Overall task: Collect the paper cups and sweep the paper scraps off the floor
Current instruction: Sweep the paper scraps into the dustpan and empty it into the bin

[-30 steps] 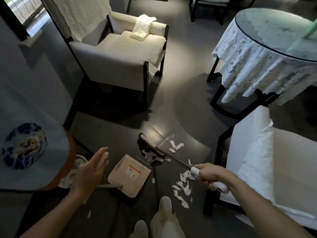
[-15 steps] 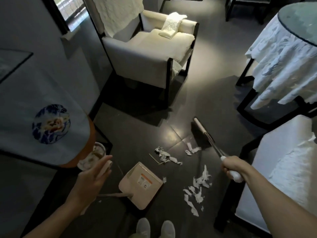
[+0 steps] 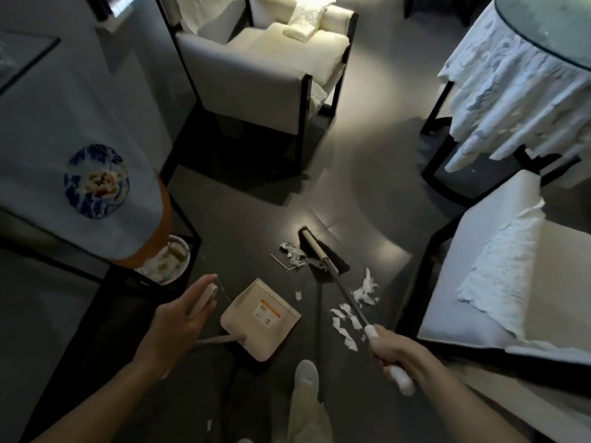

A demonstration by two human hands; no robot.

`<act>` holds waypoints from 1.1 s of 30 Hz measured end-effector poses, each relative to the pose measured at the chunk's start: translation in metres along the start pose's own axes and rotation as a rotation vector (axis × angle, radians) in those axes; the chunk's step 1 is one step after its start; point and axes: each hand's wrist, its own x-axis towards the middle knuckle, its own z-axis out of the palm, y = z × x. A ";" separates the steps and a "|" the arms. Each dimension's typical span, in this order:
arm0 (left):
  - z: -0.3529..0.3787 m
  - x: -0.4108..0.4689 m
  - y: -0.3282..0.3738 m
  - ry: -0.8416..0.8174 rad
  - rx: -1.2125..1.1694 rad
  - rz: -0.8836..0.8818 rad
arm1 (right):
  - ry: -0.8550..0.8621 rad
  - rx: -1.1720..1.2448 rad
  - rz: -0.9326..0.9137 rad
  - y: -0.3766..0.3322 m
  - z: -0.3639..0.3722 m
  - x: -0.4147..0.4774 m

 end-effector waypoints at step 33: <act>0.032 0.056 0.021 0.146 0.016 -0.160 | -0.081 -0.583 -0.126 -0.069 -0.040 -0.015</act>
